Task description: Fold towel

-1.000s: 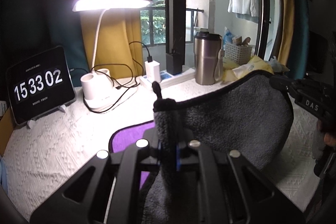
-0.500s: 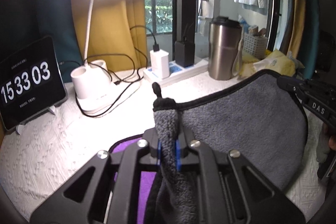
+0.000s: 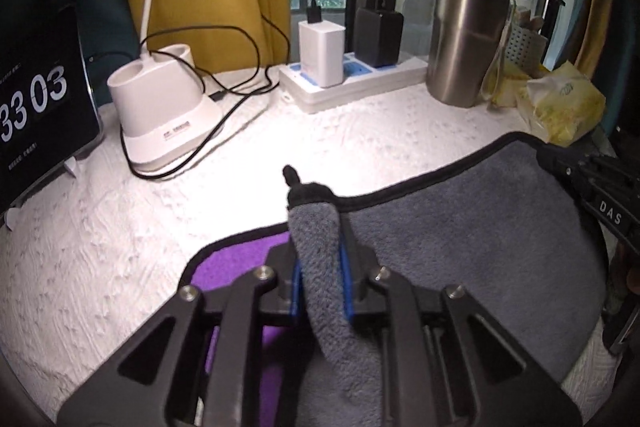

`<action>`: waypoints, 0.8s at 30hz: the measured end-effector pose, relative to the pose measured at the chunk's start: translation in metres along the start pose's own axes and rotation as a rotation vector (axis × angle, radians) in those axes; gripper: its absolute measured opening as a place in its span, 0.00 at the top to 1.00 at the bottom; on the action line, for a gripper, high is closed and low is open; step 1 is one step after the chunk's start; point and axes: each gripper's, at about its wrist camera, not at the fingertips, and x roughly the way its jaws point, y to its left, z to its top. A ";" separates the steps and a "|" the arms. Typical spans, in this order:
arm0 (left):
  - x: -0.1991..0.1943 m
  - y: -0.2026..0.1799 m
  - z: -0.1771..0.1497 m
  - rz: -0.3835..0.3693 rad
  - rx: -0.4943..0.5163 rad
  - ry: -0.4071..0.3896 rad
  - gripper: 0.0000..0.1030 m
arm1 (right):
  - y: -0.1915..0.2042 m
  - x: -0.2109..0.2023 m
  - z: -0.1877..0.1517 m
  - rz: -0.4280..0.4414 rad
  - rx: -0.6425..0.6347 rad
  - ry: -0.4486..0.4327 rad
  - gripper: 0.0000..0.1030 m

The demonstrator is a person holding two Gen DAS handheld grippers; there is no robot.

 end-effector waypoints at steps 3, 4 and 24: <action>0.009 -0.004 0.000 0.017 0.021 0.052 0.81 | 0.000 0.006 -0.001 0.002 0.002 0.028 0.95; 0.011 -0.004 0.000 0.020 0.022 0.054 0.80 | 0.001 0.008 -0.001 0.000 0.000 0.041 0.95; -0.023 0.010 -0.009 0.028 -0.077 0.061 0.32 | 0.000 0.005 -0.002 -0.041 0.009 0.085 0.72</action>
